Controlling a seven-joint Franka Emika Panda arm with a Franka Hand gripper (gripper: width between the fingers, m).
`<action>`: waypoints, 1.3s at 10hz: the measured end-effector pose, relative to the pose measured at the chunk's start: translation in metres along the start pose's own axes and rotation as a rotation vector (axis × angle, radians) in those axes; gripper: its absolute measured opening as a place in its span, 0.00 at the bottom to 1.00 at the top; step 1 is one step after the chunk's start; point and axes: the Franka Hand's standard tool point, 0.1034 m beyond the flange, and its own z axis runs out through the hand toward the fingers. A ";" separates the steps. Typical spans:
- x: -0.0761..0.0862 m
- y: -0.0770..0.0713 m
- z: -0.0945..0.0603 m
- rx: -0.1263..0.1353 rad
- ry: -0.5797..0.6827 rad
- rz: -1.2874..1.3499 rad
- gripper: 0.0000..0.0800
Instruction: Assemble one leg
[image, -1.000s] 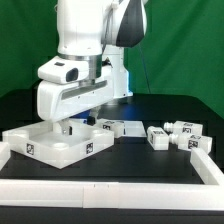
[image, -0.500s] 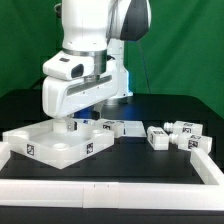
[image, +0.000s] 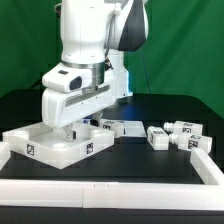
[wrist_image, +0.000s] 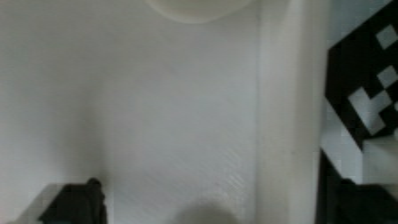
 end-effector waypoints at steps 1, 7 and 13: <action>0.000 0.000 0.000 0.000 0.000 0.000 0.75; 0.000 0.001 -0.001 -0.003 0.002 0.000 0.14; 0.042 -0.020 -0.021 -0.041 0.018 0.054 0.07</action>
Offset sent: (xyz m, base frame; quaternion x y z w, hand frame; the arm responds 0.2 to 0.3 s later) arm 0.0000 0.0000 0.0000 0.0000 0.0000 0.0000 1.0000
